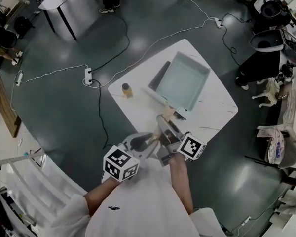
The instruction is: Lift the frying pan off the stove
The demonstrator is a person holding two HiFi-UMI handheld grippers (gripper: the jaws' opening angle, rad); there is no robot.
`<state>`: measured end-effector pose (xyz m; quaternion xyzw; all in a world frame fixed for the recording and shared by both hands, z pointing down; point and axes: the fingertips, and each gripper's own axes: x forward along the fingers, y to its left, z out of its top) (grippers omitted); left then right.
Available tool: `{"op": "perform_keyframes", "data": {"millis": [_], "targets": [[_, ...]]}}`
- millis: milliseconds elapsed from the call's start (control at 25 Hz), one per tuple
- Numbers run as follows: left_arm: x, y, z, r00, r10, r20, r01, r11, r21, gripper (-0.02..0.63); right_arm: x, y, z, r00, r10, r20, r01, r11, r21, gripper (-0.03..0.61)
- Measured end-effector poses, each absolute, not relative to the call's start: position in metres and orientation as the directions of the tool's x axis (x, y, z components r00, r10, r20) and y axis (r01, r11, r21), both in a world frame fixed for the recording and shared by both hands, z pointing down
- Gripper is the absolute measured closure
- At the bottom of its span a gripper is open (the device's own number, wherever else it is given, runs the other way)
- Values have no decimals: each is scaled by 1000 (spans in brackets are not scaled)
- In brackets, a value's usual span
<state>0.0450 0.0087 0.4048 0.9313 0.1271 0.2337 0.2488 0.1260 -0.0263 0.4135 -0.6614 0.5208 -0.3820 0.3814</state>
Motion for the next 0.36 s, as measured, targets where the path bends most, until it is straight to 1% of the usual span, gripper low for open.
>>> {"op": "perform_keyframes", "data": {"millis": [360], "targets": [[60, 9, 410, 854, 359, 378, 124, -844, 522, 509, 141, -25, 421, 163, -978, 128, -391, -183, -902, 426]]}}
